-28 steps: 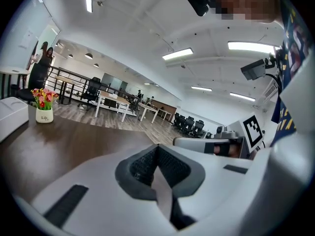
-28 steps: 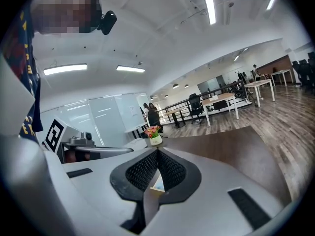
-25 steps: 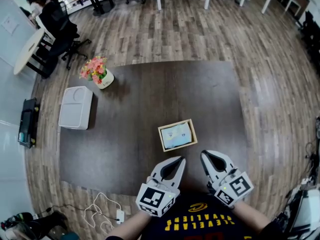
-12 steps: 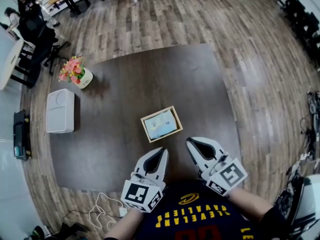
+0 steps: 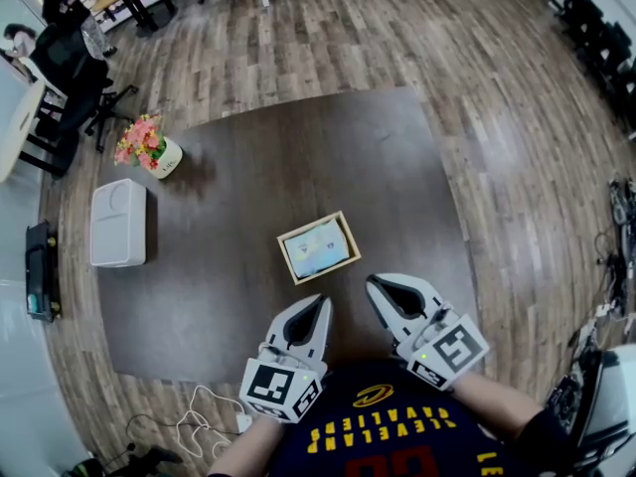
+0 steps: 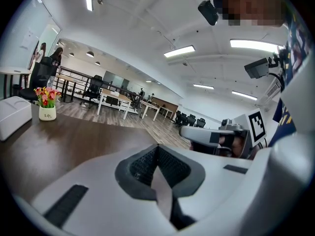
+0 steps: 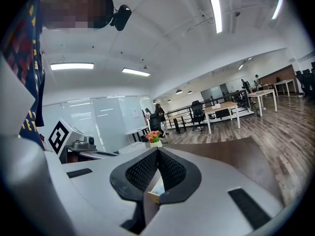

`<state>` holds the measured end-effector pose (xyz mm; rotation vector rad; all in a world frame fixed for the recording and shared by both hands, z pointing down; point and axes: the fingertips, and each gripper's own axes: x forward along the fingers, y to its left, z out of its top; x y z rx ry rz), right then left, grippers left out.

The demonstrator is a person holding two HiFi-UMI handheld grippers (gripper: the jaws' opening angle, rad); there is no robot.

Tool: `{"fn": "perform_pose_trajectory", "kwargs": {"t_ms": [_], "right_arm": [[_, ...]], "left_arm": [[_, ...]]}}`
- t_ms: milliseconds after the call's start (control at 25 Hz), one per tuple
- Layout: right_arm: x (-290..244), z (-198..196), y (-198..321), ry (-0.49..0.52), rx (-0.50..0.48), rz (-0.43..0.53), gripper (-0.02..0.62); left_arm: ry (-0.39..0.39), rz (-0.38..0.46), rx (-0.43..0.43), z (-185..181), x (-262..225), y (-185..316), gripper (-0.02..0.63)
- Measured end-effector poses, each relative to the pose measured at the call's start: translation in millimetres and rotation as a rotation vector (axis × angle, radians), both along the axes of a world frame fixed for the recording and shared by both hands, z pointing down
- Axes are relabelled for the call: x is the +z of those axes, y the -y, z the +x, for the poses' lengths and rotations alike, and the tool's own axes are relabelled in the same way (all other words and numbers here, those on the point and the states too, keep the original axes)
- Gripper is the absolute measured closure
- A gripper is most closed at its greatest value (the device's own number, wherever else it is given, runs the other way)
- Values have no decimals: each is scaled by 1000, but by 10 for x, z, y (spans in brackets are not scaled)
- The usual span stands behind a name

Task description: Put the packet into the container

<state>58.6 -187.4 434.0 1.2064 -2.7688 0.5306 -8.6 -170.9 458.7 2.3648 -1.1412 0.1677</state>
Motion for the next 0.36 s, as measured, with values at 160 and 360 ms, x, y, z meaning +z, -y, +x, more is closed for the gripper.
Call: {"fn": "perform_pose_trajectory", "kwargs": {"t_ms": [160,360], "right_arm": [[4,3,-5,-9,-3,-2,586],[26,19,-14,-6,6,-7,586]], "left_arm": [[0,1,1,3,21,1,606],[2,-3,-4,1,49,-4,606]]}}
